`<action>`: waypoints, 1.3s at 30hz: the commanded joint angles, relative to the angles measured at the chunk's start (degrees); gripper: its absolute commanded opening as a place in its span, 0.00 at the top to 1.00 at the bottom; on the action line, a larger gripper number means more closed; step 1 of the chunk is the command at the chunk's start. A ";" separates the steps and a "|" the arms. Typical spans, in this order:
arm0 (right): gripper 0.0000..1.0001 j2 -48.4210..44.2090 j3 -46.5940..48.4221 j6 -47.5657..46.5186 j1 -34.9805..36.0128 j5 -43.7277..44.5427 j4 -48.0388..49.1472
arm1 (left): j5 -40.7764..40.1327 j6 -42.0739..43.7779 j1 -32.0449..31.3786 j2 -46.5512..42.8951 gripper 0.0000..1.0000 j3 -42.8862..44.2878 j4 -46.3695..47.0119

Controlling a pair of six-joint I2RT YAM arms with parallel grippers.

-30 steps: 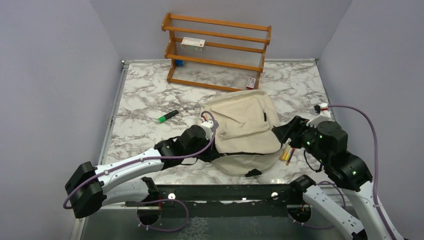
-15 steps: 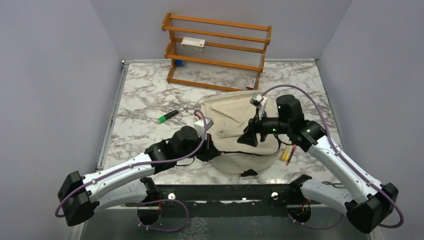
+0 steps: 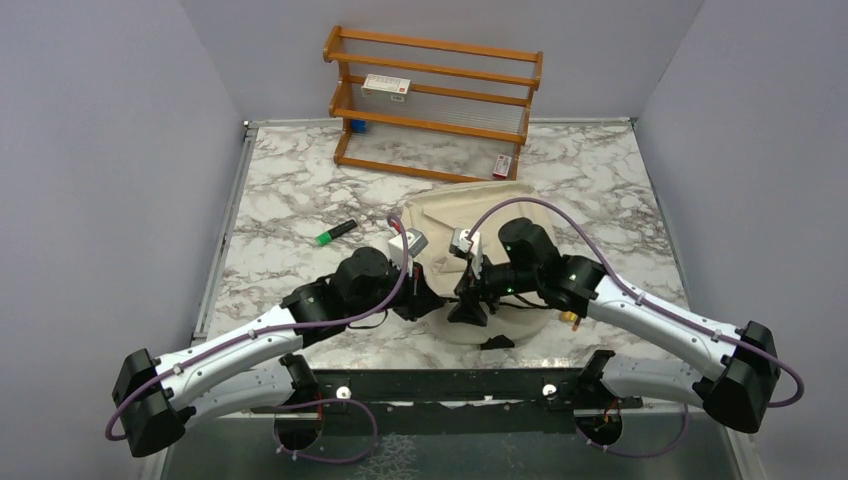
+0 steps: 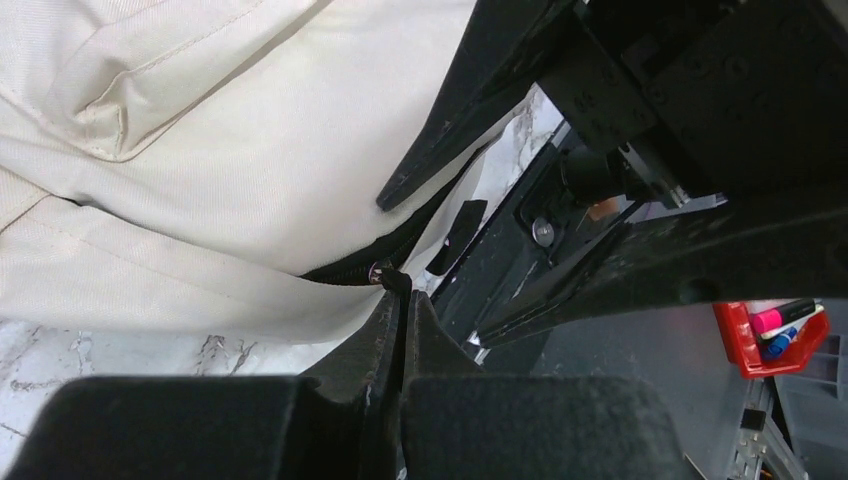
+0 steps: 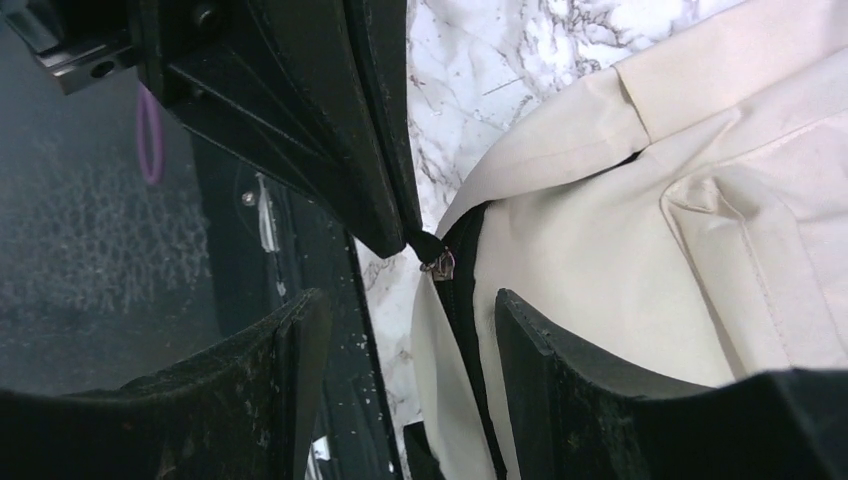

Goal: Pack the student bag
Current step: Zip the student bag at the center of the board.

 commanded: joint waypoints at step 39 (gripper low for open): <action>0.99 -5.37 -0.75 -3.31 2.42 10.96 -7.09 | -27.27 -10.59 2.81 -0.53 1.00 4.30 -12.45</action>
